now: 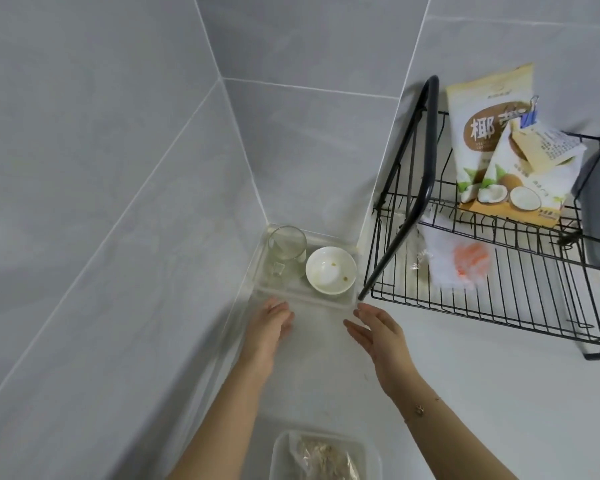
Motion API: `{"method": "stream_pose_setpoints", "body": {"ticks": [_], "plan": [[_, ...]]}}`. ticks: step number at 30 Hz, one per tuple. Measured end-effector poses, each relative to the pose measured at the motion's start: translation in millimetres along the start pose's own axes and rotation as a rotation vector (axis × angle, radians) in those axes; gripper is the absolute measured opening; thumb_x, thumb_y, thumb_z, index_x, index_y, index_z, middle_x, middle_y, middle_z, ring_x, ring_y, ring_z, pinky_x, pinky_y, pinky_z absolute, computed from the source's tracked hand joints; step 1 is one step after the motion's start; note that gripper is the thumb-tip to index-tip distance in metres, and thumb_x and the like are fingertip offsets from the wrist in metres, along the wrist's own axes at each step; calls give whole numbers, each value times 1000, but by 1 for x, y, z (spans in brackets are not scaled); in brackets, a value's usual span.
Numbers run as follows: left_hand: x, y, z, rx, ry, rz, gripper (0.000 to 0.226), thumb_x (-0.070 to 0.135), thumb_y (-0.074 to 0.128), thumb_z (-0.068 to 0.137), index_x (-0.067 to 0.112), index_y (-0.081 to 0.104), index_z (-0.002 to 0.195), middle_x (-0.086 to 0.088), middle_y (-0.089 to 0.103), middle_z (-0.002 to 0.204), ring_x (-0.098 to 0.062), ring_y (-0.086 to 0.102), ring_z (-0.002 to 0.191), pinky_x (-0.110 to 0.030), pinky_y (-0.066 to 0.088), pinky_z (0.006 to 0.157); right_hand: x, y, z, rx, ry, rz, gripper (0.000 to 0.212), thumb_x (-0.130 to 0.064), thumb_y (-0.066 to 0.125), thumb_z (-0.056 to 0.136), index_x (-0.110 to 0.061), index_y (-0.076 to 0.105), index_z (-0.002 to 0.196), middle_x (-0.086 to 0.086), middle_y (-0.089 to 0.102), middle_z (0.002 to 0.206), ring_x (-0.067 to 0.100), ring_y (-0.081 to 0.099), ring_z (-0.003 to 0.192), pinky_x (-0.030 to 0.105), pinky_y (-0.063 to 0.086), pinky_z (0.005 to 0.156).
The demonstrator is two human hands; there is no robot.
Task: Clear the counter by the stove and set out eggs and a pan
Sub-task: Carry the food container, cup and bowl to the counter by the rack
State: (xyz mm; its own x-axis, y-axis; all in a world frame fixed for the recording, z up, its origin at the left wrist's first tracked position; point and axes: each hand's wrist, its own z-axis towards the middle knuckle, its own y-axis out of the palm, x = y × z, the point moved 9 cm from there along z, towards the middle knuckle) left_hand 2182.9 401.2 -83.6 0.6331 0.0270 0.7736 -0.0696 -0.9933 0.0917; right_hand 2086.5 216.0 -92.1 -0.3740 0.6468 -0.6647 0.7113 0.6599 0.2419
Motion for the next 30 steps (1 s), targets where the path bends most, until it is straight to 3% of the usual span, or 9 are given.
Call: {"method": "stream_pose_setpoints", "body": {"ticks": [4, 7, 11, 14, 19, 21, 22, 25, 30], "plan": [[-32, -14, -47, -240, 39, 652, 37, 8, 63, 90, 15, 57, 125, 3, 60, 119, -6, 57, 96, -5, 43, 73, 5, -20, -33, -133, -69, -582, 13, -11, 56, 94, -17, 64, 102, 9, 66, 107, 21, 67, 90, 32, 54, 80], [-81, -29, -82, -435, 66, 1197, 50, 24, 70, 84, 23, 53, 131, 12, 51, 123, -7, 52, 116, -12, 37, 90, 25, -40, -59, -242, -123, -1133, 9, -28, 61, 90, -30, 61, 99, -7, 65, 100, 10, 63, 79, 26, 51, 72], [-107, -59, -96, -205, 79, 1433, 5, 19, 57, 82, 18, 58, 87, 1, 56, 92, -18, 57, 85, -25, 42, 67, 55, -69, -89, -263, -46, -1570, 34, -53, 58, 84, -32, 54, 111, -12, 59, 105, 6, 57, 86, 22, 45, 74], [-104, -68, -91, -67, 108, 1357, 25, 16, 52, 87, 17, 39, 66, 2, 43, 68, -14, 40, 60, -24, 26, 52, 74, -77, -98, -263, 63, -1531, 27, -50, 60, 82, -27, 57, 98, -8, 66, 87, 8, 65, 71, 23, 50, 66], [-61, -61, -78, 102, 253, 1245, 26, 5, 50, 88, 15, 40, 66, -2, 41, 64, -19, 40, 61, -26, 23, 51, 62, -59, -88, -103, -75, -1288, 22, -38, 53, 92, -22, 63, 83, -6, 70, 69, 8, 68, 59, 29, 58, 60], [-38, -60, -75, 170, 331, 1154, 13, 5, 49, 91, 10, 61, 94, -5, 60, 86, -23, 58, 82, -23, 39, 63, 54, -47, -82, -81, -98, -1164, 21, -35, 51, 95, -19, 63, 90, -3, 70, 75, 12, 69, 61, 32, 59, 61], [-28, -60, -75, 177, 361, 1133, 27, 5, 49, 91, 9, 60, 116, -8, 63, 106, -24, 60, 97, -25, 44, 77, 53, -41, -80, -87, -86, -1128, 20, -35, 52, 95, -18, 62, 94, -1, 71, 78, 15, 69, 63, 32, 59, 59], [-13, -47, -90, 7, 538, 1191, 55, 10, 55, 92, 17, 40, 144, -2, 46, 142, -20, 44, 130, -25, 34, 105, 62, -34, -75, -146, 64, -985, 19, -29, 57, 93, -12, 62, 98, 7, 73, 79, 23, 71, 64, 31, 57, 54], [-54, -39, -122, -284, 636, 1355, 48, 27, 52, 95, 28, 42, 142, 8, 36, 147, -10, 28, 138, -25, 19, 117, 68, -22, -68, -123, 101, -838, 13, -12, 54, 93, -2, 61, 96, 17, 71, 73, 28, 71, 59, 32, 58, 53]]}}
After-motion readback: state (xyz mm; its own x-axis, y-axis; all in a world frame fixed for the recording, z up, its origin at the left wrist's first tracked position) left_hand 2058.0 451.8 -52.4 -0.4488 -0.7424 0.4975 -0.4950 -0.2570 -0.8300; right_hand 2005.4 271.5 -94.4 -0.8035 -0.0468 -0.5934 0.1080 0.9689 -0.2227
